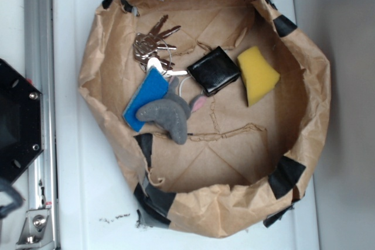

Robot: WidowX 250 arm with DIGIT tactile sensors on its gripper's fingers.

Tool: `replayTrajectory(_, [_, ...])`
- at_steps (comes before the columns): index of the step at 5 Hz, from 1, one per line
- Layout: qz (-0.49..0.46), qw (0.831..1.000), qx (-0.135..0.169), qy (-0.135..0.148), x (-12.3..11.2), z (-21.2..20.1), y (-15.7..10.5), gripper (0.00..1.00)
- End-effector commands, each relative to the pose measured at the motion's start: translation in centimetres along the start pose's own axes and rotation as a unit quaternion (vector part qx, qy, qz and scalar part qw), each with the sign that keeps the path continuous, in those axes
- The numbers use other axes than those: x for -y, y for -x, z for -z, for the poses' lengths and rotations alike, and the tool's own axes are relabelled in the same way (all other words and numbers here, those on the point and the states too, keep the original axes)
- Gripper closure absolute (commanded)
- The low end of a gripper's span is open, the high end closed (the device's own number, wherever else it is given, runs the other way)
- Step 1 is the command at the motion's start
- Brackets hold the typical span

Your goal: Grab the black box.

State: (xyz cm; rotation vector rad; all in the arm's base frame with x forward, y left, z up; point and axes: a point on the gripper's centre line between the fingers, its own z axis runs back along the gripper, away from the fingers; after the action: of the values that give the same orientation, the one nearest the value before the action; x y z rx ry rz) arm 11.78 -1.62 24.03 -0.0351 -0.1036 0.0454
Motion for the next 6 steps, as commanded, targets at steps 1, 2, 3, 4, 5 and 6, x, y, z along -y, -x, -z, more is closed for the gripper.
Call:
replayTrajectory(1, [0.000, 1.000, 0.000, 0.000, 0.0, 0.0, 0.0, 0.00])
replayTrajectory(2, [-0.042, 0.999, -0.011, -0.005, -0.1, 1.2, -3.2, 0.00])
replayTrajectory(3, [-0.085, 0.996, -0.003, -0.032, 0.5, 2.9, -6.3, 0.00])
replayTrajectory(4, [-0.072, 0.997, 0.009, -0.026, 0.6, 3.6, -8.3, 0.00])
replayTrajectory(5, [-0.070, 0.997, -0.006, -0.011, -0.5, 6.0, -10.8, 0.00])
replayTrajectory(6, [-0.052, 0.998, 0.010, -0.020, -1.4, 8.6, -11.8, 0.00])
